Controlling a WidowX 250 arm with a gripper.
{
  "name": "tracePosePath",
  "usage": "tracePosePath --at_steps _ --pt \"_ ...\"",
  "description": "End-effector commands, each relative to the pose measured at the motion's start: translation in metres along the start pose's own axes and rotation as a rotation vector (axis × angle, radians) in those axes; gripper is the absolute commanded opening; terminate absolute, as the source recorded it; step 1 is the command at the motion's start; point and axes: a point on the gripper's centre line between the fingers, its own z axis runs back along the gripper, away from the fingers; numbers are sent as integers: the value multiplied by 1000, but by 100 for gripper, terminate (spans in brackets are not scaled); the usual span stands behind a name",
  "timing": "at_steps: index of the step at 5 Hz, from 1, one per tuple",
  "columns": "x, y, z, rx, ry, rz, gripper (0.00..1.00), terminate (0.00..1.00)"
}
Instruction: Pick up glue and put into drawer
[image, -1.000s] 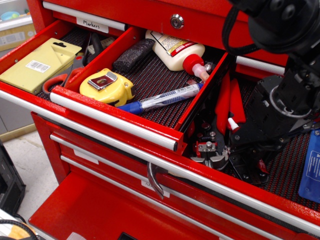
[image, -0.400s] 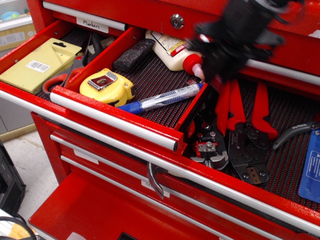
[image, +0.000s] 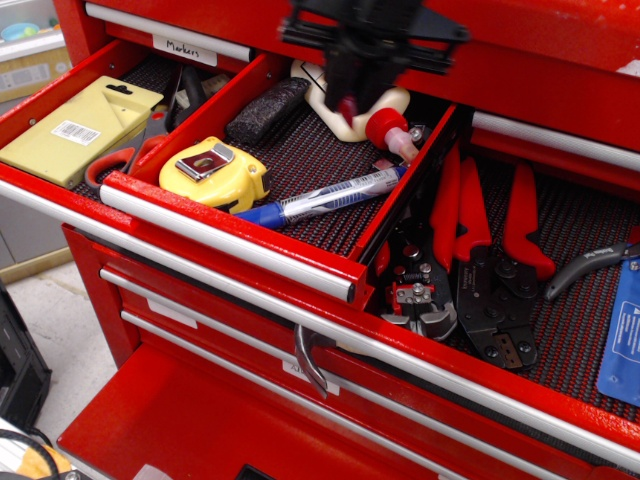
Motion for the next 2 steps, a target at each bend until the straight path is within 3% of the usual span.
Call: tracePosePath --at_steps 1,2 --pt "11 1 22 -43 -47 1 100 0" --pt "11 1 22 -43 -47 1 100 100"
